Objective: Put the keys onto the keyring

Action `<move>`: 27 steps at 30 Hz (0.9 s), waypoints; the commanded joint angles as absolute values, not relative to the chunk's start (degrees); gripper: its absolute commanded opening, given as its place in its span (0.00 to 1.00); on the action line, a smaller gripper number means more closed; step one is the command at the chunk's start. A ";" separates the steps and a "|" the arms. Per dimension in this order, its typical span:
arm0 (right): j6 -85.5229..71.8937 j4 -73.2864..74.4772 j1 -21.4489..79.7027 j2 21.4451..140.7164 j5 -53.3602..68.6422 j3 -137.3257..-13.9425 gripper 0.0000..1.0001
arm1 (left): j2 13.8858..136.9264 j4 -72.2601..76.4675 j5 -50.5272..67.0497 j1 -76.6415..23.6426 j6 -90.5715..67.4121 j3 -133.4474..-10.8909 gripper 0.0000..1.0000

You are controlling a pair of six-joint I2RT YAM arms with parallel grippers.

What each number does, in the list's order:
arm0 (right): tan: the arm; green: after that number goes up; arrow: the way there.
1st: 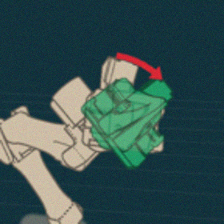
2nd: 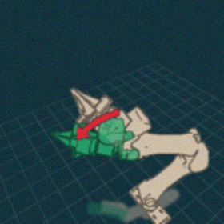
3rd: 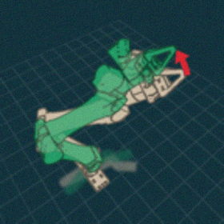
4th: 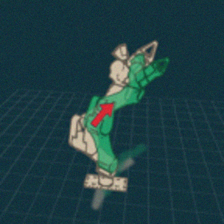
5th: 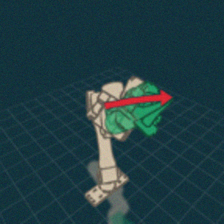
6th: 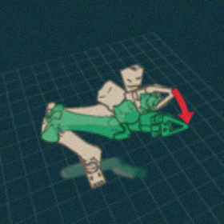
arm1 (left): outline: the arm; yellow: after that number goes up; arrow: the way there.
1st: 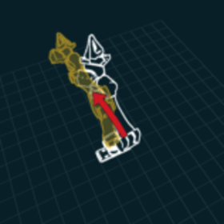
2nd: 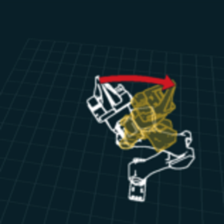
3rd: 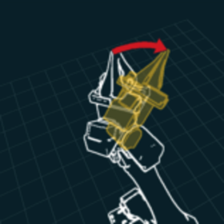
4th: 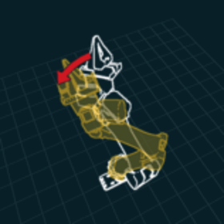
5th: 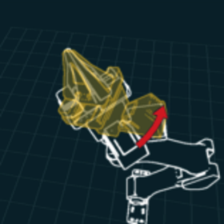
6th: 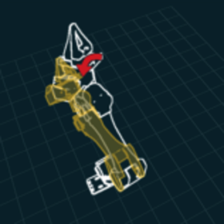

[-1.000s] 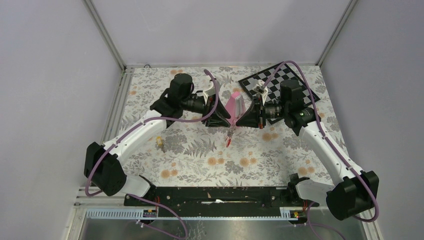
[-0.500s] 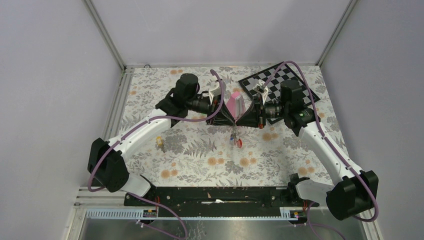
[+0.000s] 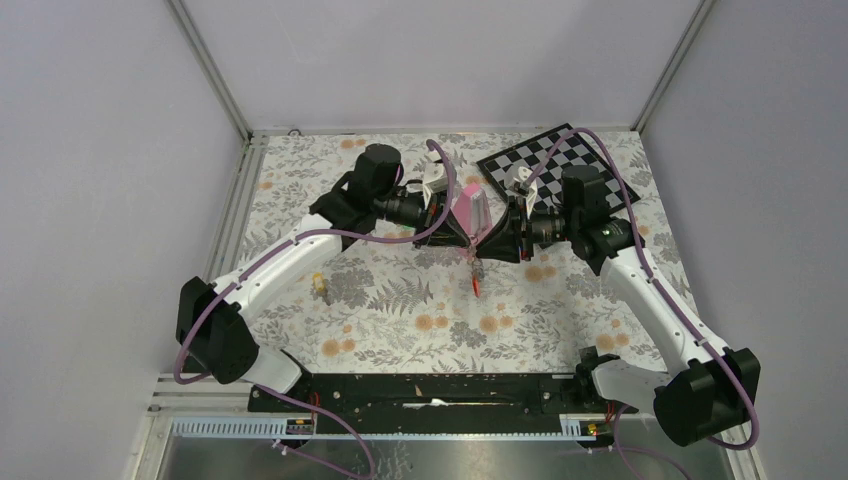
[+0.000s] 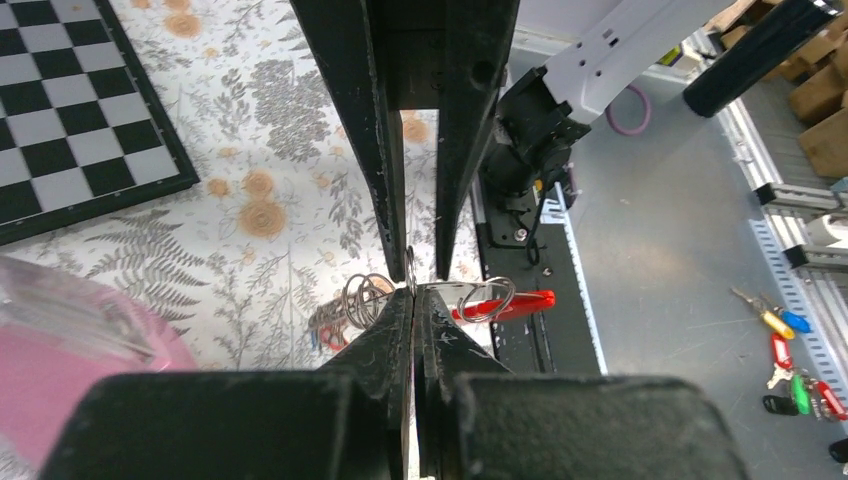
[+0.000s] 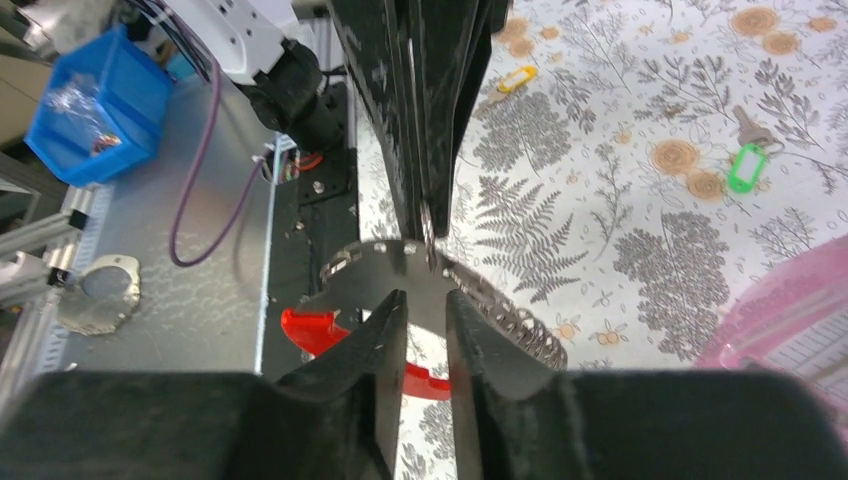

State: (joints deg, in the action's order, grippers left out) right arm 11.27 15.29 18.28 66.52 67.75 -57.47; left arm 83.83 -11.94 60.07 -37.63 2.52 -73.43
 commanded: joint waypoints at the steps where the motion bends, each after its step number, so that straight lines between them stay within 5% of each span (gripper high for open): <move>1: 20.83 23.73 18.08 64.45 64.27 -60.13 0.33 | 82.28 -19.81 56.26 -37.81 11.37 -78.99 0.00; 5: 24.75 27.37 18.04 63.67 62.88 -61.50 0.46 | 82.60 -30.66 51.18 -39.79 19.81 -83.52 0.00; 10: 24.59 27.81 18.04 64.06 62.67 -64.07 0.51 | 84.36 -41.10 44.13 -42.99 26.23 -89.83 0.00; 27: 16.70 18.80 19.20 67.38 68.07 -64.39 0.51 | 88.21 -46.76 39.55 -47.18 27.38 -95.80 0.00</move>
